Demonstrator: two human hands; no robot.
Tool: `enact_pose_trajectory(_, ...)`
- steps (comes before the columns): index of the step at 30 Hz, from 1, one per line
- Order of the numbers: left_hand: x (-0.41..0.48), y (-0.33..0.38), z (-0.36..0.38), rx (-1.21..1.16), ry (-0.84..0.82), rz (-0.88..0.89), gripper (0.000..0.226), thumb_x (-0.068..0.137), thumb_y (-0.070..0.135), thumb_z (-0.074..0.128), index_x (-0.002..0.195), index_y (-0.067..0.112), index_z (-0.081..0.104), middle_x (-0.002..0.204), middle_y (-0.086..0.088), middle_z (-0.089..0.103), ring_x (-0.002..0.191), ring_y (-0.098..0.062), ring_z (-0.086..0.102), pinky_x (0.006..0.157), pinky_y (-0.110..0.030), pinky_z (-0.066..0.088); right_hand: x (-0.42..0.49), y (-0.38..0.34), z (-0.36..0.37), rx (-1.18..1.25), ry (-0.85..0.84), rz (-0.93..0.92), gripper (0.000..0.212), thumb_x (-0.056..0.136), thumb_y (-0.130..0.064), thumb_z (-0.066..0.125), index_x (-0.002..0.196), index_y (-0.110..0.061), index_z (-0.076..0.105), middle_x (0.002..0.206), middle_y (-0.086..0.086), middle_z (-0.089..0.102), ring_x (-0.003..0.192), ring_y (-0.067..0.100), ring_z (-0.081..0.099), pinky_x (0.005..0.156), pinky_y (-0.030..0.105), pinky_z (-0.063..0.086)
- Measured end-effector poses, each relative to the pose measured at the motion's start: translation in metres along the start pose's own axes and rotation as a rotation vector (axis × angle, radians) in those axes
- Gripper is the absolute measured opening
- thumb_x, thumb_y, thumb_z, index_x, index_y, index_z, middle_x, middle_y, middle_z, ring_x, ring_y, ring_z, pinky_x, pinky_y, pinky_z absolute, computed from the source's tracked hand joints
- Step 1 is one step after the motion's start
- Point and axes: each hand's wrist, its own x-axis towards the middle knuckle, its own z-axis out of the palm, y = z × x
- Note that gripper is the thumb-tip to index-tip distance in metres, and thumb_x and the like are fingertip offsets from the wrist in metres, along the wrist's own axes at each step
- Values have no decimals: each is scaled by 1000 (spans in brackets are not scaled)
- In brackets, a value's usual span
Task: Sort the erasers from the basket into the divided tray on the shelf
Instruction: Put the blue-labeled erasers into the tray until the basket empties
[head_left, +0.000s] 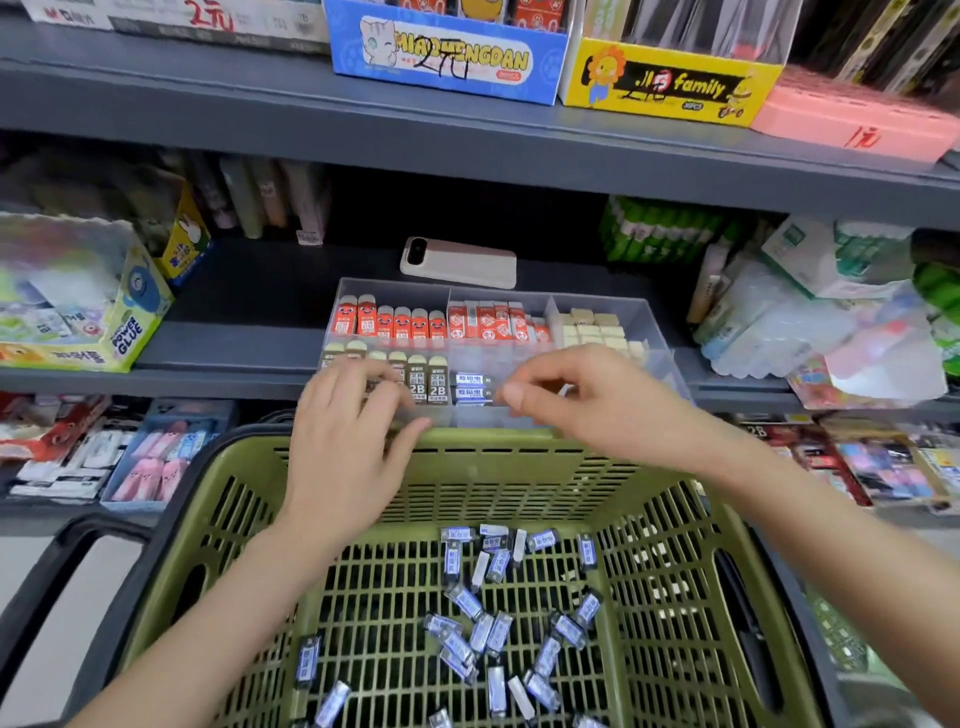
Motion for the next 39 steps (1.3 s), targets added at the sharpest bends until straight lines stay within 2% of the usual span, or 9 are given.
enact_pose_trajectory(5, -41, 12, -6, -186, -78, -110, 19, 88, 28, 54, 81, 12, 61, 86, 6, 55, 84, -13, 49, 75, -24, 37, -41, 46, 77, 85, -234, 215, 18, 90, -23, 60, 104, -16, 68, 93, -2, 69, 74, 5, 64, 68, 19, 53)
enact_pose_trajectory(9, -88, 18, 35, -188, -796, -207, 25, 90, 37, 52, 111, 24, 55, 97, 11, 56, 77, -2, 51, 58, -9, 40, -40, 110, 143, -136, -178, 424, 31, 92, -19, 57, 122, -15, 59, 114, 8, 62, 101, 23, 60, 83, 27, 46)
enact_pose_trajectory(12, -122, 12, 71, -194, -1078, -347, 56, 89, 33, 61, 139, 26, 38, 132, -7, 50, 100, -14, 58, 85, -22, 50, -39, 144, 173, -238, -118, 433, 51, 88, -18, 61, 136, -24, 46, 132, 5, 45, 115, 24, 52, 94, 31, 43)
enact_pose_trajectory(14, -135, 11, 88, -186, -1130, -383, 70, 84, 36, 67, 144, 32, 31, 146, -11, 32, 130, -26, 40, 110, -40, 35, -41, 155, 186, -271, -101, 387, 61, 84, -17, 64, 139, -31, 41, 134, 1, 39, 121, 22, 42, 96, 34, 43)
enact_pose_trajectory(18, -142, 17, 111, -215, -1079, -335, 76, 76, 49, 72, 141, 39, 36, 151, 1, 17, 140, -22, 14, 116, -44, 20, -45, 170, 199, -450, -80, 265, 59, 82, -26, 66, 135, -35, 41, 131, -2, 38, 118, 20, 35, 79, 31, 48)
enact_pose_trajectory(25, -155, 13, 123, -168, -947, -330, 48, 78, 56, 65, 115, 25, 64, 113, 4, 45, 111, -14, 37, 92, -21, 29, -43, 181, 203, -520, -173, 219, 57, 85, -38, 63, 134, -34, 35, 127, 1, 46, 107, 25, 52, 75, 35, 49)
enact_pose_trajectory(30, -156, 8, 121, -328, -839, -547, 28, 80, 39, 72, 93, 18, 60, 102, 7, 48, 93, -10, 47, 78, -21, 37, -37, 184, 201, -481, -221, 185, 59, 89, -35, 60, 141, -34, 32, 129, 4, 45, 102, 27, 58, 79, 36, 49)
enact_pose_trajectory(33, -150, 7, 112, -532, -754, -722, 29, 86, 30, 68, 76, 14, 45, 71, 4, 50, 64, -14, 44, 59, -26, 33, -38, 184, 203, -394, -192, 185, 42, 91, -32, 58, 131, -26, 46, 136, 4, 45, 108, 26, 57, 89, 34, 47)
enact_pose_trajectory(39, -132, 8, 93, -903, -697, -1076, 19, 93, 22, 57, 86, 5, 49, 69, -6, 60, 59, -11, 53, 58, -20, 45, -42, 174, 198, -116, -76, 310, 43, 91, -32, 58, 133, -22, 50, 131, 4, 52, 110, 19, 56, 98, 31, 45)
